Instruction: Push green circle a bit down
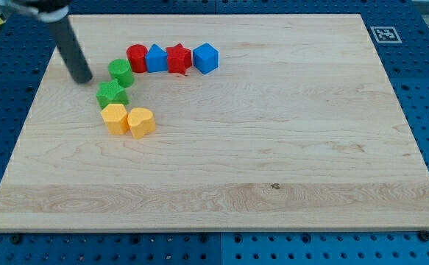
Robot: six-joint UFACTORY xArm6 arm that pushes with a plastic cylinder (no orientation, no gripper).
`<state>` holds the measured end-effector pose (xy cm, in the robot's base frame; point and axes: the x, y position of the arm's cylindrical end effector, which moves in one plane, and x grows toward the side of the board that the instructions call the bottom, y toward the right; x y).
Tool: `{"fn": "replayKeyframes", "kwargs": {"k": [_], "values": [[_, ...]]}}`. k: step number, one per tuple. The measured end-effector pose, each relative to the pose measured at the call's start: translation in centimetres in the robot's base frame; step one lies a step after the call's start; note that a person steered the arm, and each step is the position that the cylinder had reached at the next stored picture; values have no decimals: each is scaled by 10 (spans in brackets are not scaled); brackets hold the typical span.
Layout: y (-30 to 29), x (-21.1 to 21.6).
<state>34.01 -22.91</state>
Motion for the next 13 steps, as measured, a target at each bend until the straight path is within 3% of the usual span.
{"fn": "replayKeyframes", "kwargs": {"k": [1, 2, 5, 6, 9, 13], "values": [[0, -36], [0, -36], [35, 41], [36, 41], [18, -22], [54, -14]]}}
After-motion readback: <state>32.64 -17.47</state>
